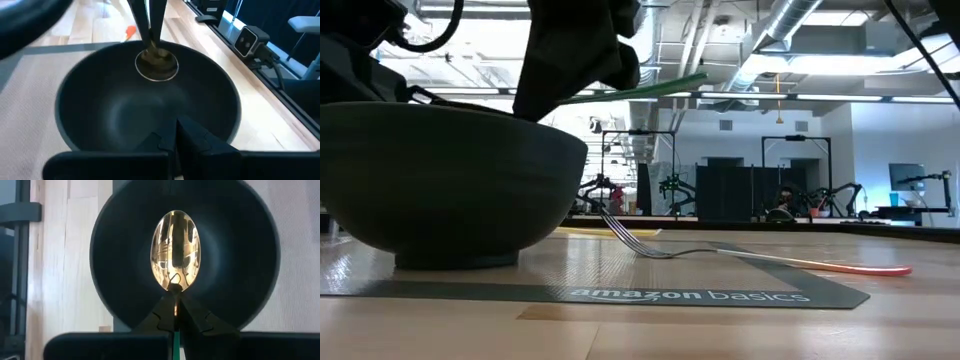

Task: Pick & Place Utensil
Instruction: Put the green spoon into the black bowl on the mat, then put the orange fork into the black bowl on the mat

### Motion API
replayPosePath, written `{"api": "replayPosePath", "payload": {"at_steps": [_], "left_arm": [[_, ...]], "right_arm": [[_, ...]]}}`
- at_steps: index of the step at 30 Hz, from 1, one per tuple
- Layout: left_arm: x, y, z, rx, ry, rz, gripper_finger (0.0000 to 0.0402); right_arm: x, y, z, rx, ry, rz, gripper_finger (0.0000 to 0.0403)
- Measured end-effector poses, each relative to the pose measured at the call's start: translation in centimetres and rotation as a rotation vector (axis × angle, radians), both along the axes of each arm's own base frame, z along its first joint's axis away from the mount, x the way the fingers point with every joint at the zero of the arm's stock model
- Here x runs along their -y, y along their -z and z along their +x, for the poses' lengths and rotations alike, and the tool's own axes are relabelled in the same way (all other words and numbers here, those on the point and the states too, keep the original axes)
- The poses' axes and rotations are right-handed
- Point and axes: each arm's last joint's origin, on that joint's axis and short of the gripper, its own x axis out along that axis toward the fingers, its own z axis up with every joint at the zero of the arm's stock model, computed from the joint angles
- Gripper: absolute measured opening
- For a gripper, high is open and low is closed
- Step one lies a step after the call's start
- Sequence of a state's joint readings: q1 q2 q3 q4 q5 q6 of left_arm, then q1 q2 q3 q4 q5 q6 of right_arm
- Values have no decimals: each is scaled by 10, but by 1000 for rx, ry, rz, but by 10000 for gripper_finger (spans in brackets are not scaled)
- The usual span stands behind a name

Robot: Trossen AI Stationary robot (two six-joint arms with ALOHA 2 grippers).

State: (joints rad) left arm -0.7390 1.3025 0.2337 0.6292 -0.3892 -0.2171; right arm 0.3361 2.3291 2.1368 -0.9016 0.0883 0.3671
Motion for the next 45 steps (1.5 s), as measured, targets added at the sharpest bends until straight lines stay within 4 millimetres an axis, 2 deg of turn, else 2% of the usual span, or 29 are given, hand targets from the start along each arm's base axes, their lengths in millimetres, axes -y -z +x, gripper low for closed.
{"api": "replayPosePath", "payload": {"at_steps": [11, 19, 28, 34, 39, 45], "left_arm": [[0, 0, 0, 7, 9, 23, 6], [0, 0, 0, 8, 10, 22, 6], [0, -1, 0, 13, 7, 18, 6], [0, 0, 0, 5, 11, 23, 6], [0, 1, 0, 2, 11, 26, 6], [0, 1, 0, 1, 12, 27, 6]], "right_arm": [[21, 3, 4, -57, 24, 65, 1], [25, 25, 13, -109, 60, 161, 1], [35, 37, 23, -96, 80, 174, 3], [34, 57, 33, -79, -42, 231, 33], [35, 56, 33, -68, -86, 220, 64], [36, 33, 37, -20, -91, 228, 80]]}}
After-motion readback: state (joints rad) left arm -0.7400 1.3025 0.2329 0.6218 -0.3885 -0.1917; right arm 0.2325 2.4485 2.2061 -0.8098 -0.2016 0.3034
